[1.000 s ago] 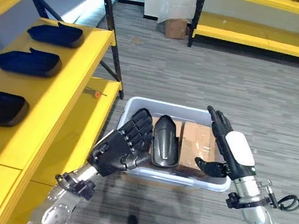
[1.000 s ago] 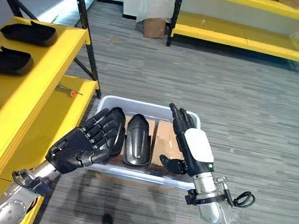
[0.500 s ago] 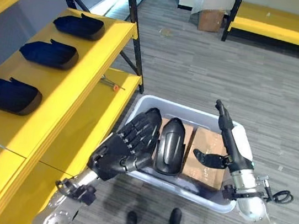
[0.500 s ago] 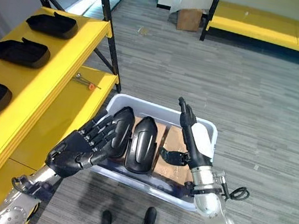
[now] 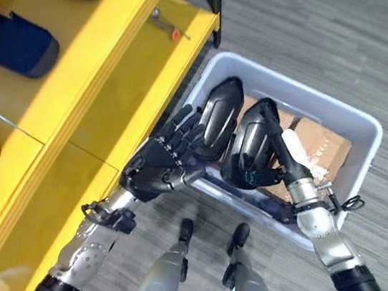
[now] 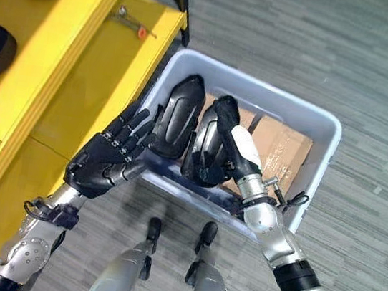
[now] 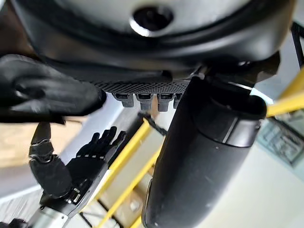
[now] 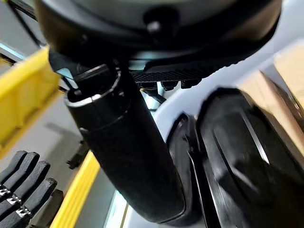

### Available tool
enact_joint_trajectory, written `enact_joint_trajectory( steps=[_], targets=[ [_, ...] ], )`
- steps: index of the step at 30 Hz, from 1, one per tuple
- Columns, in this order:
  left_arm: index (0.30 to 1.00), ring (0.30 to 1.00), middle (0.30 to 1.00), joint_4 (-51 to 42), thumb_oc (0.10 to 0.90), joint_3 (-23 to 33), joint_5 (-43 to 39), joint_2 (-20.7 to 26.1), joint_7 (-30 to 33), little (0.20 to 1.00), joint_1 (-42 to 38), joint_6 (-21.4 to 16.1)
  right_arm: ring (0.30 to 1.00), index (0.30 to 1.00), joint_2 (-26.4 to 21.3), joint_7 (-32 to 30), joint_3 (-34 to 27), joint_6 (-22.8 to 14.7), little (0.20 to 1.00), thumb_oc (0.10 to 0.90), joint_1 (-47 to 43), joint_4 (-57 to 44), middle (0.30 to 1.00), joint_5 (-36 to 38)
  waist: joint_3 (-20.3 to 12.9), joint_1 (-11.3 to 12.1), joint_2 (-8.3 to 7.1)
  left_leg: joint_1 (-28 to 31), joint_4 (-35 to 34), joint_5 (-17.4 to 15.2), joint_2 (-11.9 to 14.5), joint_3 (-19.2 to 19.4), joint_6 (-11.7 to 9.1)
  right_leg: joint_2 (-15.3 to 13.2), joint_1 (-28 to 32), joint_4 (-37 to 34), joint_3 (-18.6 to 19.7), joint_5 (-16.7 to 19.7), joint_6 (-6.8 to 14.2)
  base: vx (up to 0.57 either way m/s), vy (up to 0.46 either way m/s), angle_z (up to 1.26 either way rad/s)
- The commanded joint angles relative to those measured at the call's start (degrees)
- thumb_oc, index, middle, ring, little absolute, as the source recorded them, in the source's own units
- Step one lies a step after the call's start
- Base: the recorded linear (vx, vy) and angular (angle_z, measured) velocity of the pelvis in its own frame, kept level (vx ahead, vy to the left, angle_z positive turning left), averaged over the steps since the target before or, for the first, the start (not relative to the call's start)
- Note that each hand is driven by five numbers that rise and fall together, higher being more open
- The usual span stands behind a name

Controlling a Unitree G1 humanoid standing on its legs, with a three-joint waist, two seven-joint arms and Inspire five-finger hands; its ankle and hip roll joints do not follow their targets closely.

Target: Move parts from the plastic box to the shelf.

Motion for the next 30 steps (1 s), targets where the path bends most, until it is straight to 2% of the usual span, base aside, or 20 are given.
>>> enact_joint_trajectory(
  steps=[1,7,9,10,15,18,21,28,30],
  targets=[
    [1.0,1.0,1.0,-6.26,0.9,1.02,1.41,-1.51,-0.44,1.0,-2.57,-5.05,1.0,1.0,1.23,-0.86,0.77,-2.01,1.0,0.9,-7.26,-4.78,1.0,4.05,-3.13,0.07,-0.97,-2.4,1.95,-1.91,-1.62,2.39,1.79,-1.51,0.83,13.43,1.02,-14.6,2.77,-0.02,-0.014,0.06],
    [1.0,1.0,1.0,-5.8,0.9,0.59,2.08,-2.02,-0.49,1.0,-3.24,-4.33,1.0,1.0,2.39,-2.79,0.59,1.11,1.0,0.9,-8.7,-0.78,1.0,5.09,-1.6,0.7,-0.56,-3.73,2.16,-1.67,-2.04,2.04,1.84,-1.34,-0.32,14.01,0.74,-14.7,2.52,0.0,-0.003,0.01],
    [1.0,1.0,1.0,-5.31,0.9,0.23,0.67,-1.99,-3.36,1.0,-3.65,-3.26,1.0,1.0,2.23,-5.03,0.28,0.37,1.0,0.9,-9.99,2.0,1.0,-0.5,-0.99,0.97,-0.22,-4.28,2.32,-1.67,-2.22,1.97,1.92,-1.32,-0.92,14.47,0.62,-14.77,2.48,-0.01,-0.01,0.02],
    [1.0,1.0,1.0,-5.03,0.9,-0.17,0.11,-1.99,-4.23,1.0,-3.75,-3.39,1.0,1.0,1.48,-5.06,1.02,1.68,1.0,0.9,-11.51,4.07,1.0,-3.43,-0.68,1.26,0.2,-5.07,2.39,-1.5,-2.3,1.96,1.89,-1.28,-1.7,14.83,0.43,-14.83,2.43,-0.03,-0.012,0.05],
    [1.0,1.0,1.0,-3.8,0.9,-1.36,0.41,-1.91,-3.88,1.0,-5.07,-3.55,1.0,1.0,0.14,-5.17,3.26,2.58,1.0,0.9,-15.75,10.75,1.0,-4.87,-0.68,2.07,1.05,-7.36,2.74,-1.08,-2.63,1.68,2.03,-1.31,-4.09,16.36,-0.09,-15.09,2.25,-0.02,-0.014,0.05],
    [1.0,1.0,1.0,-3.89,0.9,-1.9,0.65,-1.87,-3.9,1.0,-5.72,-2.36,1.0,1.0,-0.75,-5.46,4.47,5.7,1.0,0.9,-19.34,17.27,1.0,-2.27,-0.68,3.09,1.58,-8.8,2.78,-0.88,-3.04,1.26,2.04,-1.37,-5.45,16.97,-0.58,-15.18,2.24,-0.02,-0.055,0.1],
    [1.0,1.0,1.0,-3.96,0.9,-2.12,0.85,-1.57,-4.32,1.0,-5.88,-1.61,1.0,1.0,-1.04,-6.01,5.19,7.15,1.0,0.9,-21.7,22.98,1.0,-0.93,-0.68,3.85,2.03,-9.75,2.76,-0.73,-3.2,0.96,2.03,-1.46,-6.5,17.56,-1.01,-15.28,2.31,-0.01,-0.042,0.06],
    [1.0,1.0,1.0,-3.68,0.9,-2.75,1.32,-1.79,-5.07,1.0,-6.46,-0.64,1.0,1.0,-1.52,-5.43,6.45,7.34,1.0,0.9,-24.56,32.8,1.0,0.7,-0.68,4.71,2.79,-11.35,2.9,-0.56,-3.48,0.42,2.04,-1.81,-8.41,19.11,-1.6,-15.78,2.33,-0.01,-0.034,0.07],
    [1.0,1.0,1.0,-3.66,0.9,-3.29,1.44,-1.61,-5.4,1.0,-7.35,0.0,1.0,1.0,-2.39,-6.1,7.06,8.47,1.0,0.9,-27.1,38.17,1.0,1.95,-0.68,5.16,3.27,-12.34,3.08,-0.37,-3.64,0.22,2.11,-2.01,-9.52,19.84,-1.97,-15.83,2.31,-0.02,-0.05,0.06]
  ],
)
